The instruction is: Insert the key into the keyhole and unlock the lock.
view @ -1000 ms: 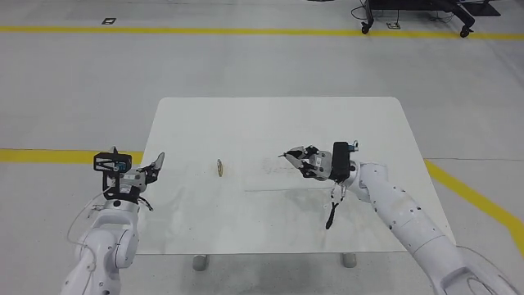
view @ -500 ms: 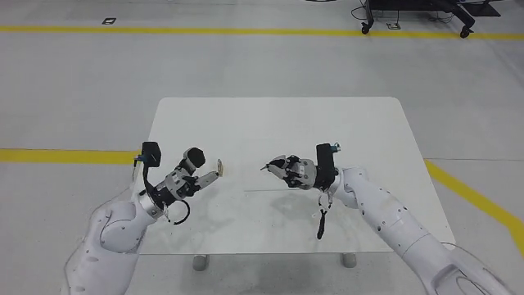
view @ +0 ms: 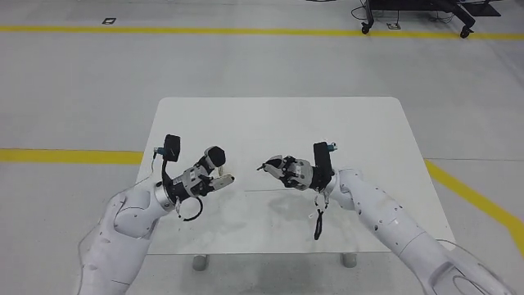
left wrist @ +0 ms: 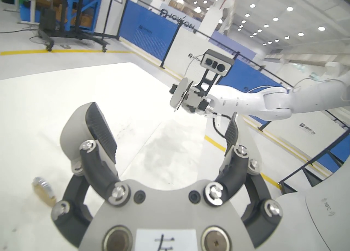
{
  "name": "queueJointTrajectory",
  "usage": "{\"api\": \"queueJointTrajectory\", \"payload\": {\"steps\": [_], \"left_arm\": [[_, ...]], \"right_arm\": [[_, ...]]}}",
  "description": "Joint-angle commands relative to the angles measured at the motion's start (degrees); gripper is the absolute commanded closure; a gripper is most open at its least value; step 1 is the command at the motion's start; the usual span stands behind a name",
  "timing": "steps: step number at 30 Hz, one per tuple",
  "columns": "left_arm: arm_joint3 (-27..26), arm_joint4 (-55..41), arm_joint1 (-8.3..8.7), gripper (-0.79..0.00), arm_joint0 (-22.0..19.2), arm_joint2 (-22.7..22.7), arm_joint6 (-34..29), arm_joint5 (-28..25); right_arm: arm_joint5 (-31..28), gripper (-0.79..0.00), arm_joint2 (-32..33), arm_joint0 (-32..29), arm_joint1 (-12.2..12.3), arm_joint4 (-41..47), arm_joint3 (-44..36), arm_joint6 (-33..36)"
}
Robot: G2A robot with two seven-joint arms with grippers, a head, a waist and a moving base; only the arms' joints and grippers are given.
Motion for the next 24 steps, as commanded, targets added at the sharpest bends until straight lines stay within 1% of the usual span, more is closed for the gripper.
{"api": "queueJointTrajectory", "payload": {"steps": [1, 3, 6, 9, 10, 11, 13, 14, 18, 21, 24], "left_arm": [[3.71, -9.35, -0.14, -0.785, -2.17, 3.74, -1.07, -0.07], [4.84, -12.73, 0.08, -0.785, -4.44, 5.29, -4.7, -0.07], [4.39, -20.16, 0.4, -0.785, -5.48, 6.52, -9.28, -0.07], [4.78, -20.92, 0.83, -0.776, -6.25, 5.67, -14.21, -0.07], [4.66, -21.42, 0.83, -0.705, -6.23, 5.64, -14.77, -0.07], [4.56, -21.98, 0.81, -0.579, -6.18, 5.67, -15.36, -0.07], [4.28, -21.88, 0.82, -0.434, -6.27, 5.45, -16.88, -0.07], [4.1, -21.85, 0.8, -0.388, -6.21, 5.33, -17.31, -0.07], [3.57, -22.15, 0.7, -0.336, -5.91, 4.79, -18.74, -0.07], [3.55, -22.4, 0.62, -0.342, -5.75, 4.39, -19.66, -0.07], [3.91, -22.18, 0.53, -0.305, -5.85, 4.2, -20.83, -0.07]], "right_arm": [[0.0, 0.0, -1.98, 0.26, -0.36, 4.37, -0.39, 0.54], [0.0, 0.0, -4.65, 0.61, -0.53, 8.67, -1.04, -0.51], [0.0, 0.0, -9.02, 2.3, -0.41, 13.57, -0.45, -1.31], [0.0, 0.0, -13.3, 4.33, -0.16, 17.38, -0.62, -1.97], [0.0, 0.0, -14.47, 5.01, -0.04, 18.42, -0.6, -1.97], [0.0, 0.0, -15.59, 5.66, 0.09, 19.32, -0.53, -1.97], [0.0, 0.0, -17.49, 6.88, 0.32, 21.0, -0.22, -1.97], [0.0, 0.0, -18.29, 7.44, 0.42, 21.76, 0.01, -1.97], [0.0, 0.0, -20.98, 9.11, 0.79, 24.65, -0.03, -1.97], [0.0, 0.0, -22.59, 10.1, 0.98, 26.1, 0.16, -1.97], [0.0, 0.0, -23.87, 10.86, 1.1, 27.34, 0.49, -1.97]]}}
